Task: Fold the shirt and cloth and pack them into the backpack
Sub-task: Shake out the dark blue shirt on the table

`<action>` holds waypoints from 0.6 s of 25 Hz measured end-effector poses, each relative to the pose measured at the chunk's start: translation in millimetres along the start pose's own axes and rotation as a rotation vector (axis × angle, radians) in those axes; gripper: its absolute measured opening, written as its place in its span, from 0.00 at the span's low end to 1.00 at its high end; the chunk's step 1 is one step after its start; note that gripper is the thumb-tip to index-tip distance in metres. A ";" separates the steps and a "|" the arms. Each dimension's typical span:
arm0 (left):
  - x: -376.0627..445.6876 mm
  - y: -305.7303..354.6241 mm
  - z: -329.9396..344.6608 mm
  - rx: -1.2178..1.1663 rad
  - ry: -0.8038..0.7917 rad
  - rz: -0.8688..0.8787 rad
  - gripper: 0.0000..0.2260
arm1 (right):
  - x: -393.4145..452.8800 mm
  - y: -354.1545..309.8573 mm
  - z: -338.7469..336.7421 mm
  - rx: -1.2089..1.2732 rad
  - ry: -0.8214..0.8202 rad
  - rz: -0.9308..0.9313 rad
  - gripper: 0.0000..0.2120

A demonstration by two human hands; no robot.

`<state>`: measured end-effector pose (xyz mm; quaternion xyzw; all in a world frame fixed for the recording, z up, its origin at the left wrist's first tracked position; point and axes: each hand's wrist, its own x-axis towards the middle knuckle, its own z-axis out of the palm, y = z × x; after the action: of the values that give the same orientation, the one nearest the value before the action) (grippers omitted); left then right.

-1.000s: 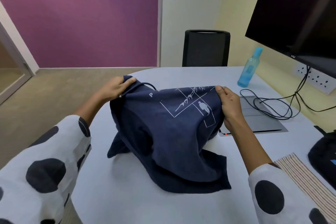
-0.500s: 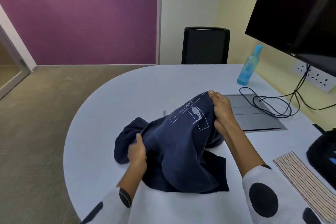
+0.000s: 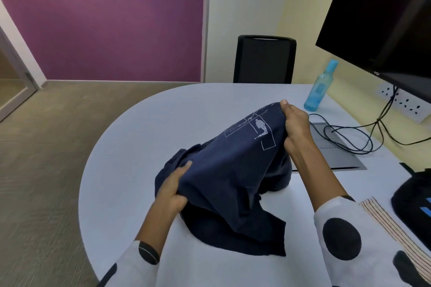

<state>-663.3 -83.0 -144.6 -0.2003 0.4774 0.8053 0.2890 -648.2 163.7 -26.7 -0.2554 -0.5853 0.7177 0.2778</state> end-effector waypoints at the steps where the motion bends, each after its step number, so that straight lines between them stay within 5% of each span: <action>1: 0.4 10.7 1.6 0.015 0.030 0.064 0.10 | 2.0 0.4 0.9 -0.005 0.018 0.002 0.13; 3: -3.8 24.9 7.3 -0.055 0.013 0.178 0.04 | 7.1 5.5 -3.2 -0.004 0.032 0.031 0.13; 6: -13.1 35.2 15.4 -0.182 -0.229 0.246 0.08 | 13.2 21.4 -14.1 -0.186 -0.030 0.086 0.05; 8: -13.6 38.8 21.9 -0.171 -0.359 0.267 0.13 | 8.5 31.8 -20.1 -0.563 0.021 -0.041 0.13; 10: -13.3 41.1 33.2 -0.074 -0.420 0.315 0.19 | -11.1 41.7 -18.8 -0.663 0.084 -0.261 0.15; 12: -15.7 41.4 47.4 0.028 -0.452 0.378 0.23 | -46.6 55.4 -8.2 -0.563 -0.174 -0.320 0.15; 15: -24.9 44.3 66.9 0.190 -0.462 0.473 0.25 | -78.5 96.6 3.2 -0.797 -0.487 -0.303 0.26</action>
<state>-676.8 -47.3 -69.7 0.1315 0.5054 0.8259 0.2124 -603.9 91.2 -117.7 -0.0784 -0.8930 0.4282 0.1145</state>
